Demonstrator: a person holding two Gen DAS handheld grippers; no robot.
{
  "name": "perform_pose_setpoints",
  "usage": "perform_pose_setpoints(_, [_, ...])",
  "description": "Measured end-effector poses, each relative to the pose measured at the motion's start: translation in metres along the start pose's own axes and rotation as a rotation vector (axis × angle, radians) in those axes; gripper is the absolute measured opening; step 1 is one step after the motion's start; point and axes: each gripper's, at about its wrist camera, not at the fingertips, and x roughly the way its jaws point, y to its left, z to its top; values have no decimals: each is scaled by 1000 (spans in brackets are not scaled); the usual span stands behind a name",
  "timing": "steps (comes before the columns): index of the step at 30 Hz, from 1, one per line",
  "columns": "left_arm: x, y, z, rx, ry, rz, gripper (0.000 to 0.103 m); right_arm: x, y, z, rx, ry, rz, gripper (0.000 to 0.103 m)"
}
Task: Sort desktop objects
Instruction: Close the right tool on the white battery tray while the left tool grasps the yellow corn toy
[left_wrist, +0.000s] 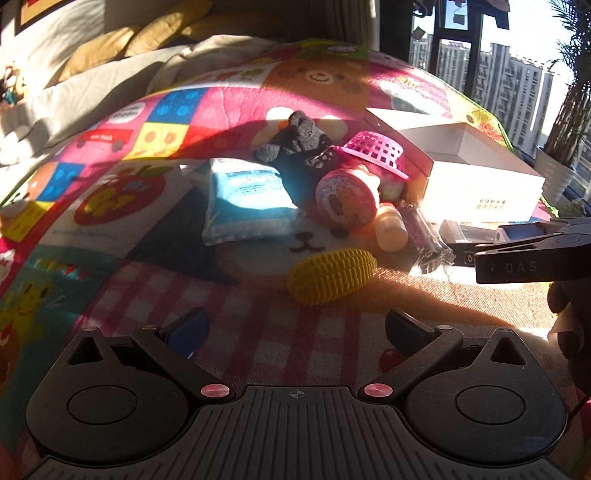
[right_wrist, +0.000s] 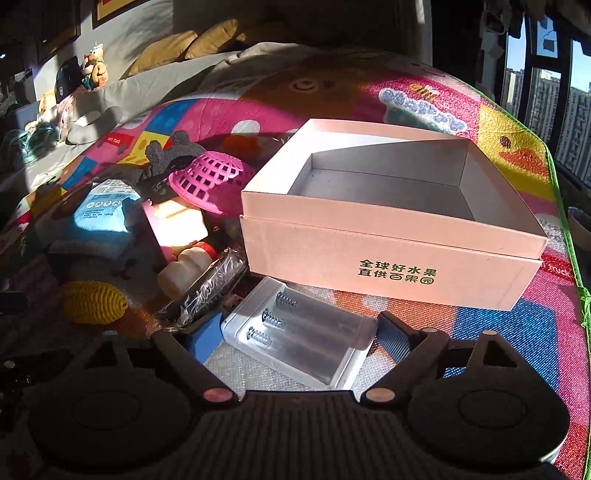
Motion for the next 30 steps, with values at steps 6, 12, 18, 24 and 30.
perform_pose_setpoints(6, [-3, -4, 1, 9, -43, -52, 103, -50, -11, -36, -87, -29, -9, 89])
perform_pose_setpoints(12, [11, -11, 12, 8, -36, -68, 103, -77, -31, -61, -9, -55, -78, 90])
perform_pose_setpoints(18, [25, -19, 18, 13, -12, -64, 80, -72, -36, -58, 58, -70, -48, 97])
perform_pose_setpoints(24, [31, -21, 18, 21, -11, -37, 79, -71, -37, -58, 69, -69, -39, 101])
perform_pose_setpoints(30, [35, -20, 21, 34, -21, -11, 61, -71, -36, -58, 73, -62, -44, 103])
